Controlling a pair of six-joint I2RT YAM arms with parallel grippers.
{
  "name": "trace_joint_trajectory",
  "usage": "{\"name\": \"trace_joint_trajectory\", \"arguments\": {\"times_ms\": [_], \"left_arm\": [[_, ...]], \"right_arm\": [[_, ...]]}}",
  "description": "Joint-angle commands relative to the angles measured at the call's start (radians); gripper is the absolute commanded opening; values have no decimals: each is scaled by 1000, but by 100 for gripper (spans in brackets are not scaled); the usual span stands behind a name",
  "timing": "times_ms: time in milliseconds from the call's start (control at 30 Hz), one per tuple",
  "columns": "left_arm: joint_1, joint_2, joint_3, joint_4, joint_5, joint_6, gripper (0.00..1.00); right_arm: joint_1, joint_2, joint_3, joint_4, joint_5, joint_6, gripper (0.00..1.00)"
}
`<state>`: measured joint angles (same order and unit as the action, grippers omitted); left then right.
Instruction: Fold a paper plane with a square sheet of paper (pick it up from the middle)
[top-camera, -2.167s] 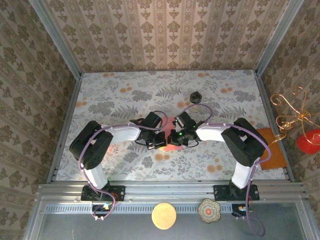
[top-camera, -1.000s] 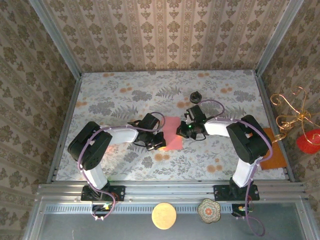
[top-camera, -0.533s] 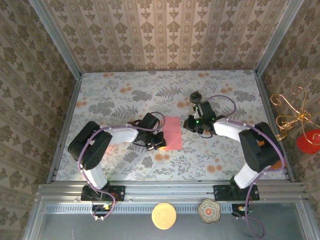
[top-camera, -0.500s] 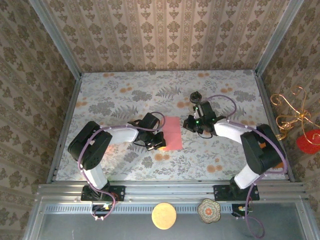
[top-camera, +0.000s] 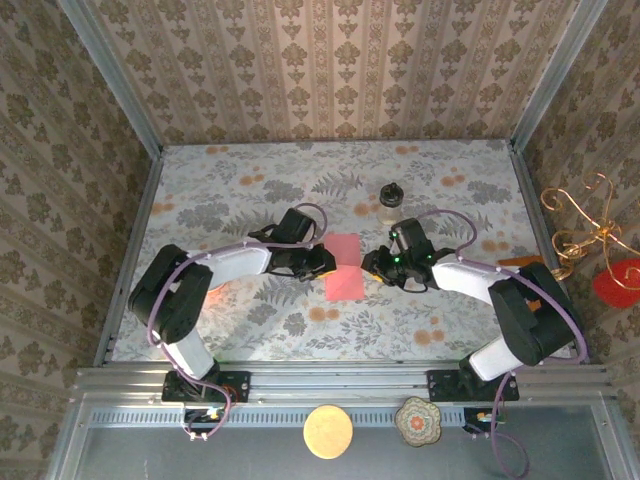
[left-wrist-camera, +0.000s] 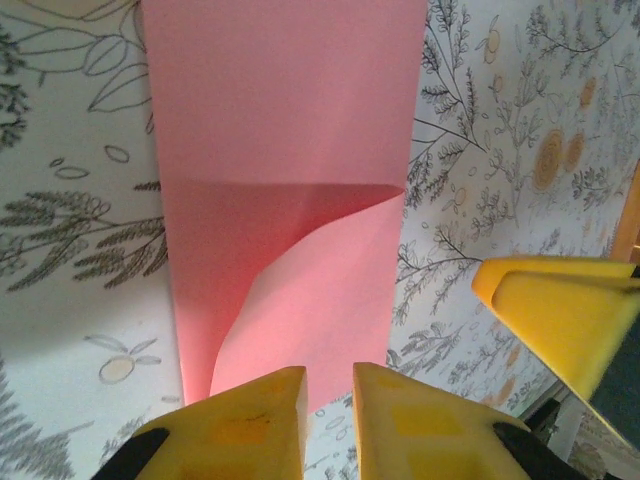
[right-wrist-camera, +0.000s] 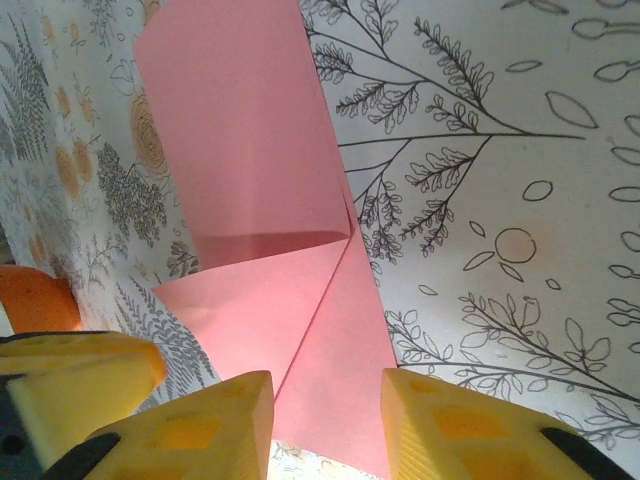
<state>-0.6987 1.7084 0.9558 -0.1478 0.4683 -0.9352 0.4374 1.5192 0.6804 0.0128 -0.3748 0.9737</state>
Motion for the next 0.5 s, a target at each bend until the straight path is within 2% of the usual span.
{"name": "trace_joint_trajectory", "arguments": {"times_ms": [0,467], "left_arm": [[2,48,40,16,11,2,21],[25,129,17,39,-16,-33,21]], "right_arm": [[7,38,3,64,-37,57,36],[34,124,44,93,-35,63,37]]}}
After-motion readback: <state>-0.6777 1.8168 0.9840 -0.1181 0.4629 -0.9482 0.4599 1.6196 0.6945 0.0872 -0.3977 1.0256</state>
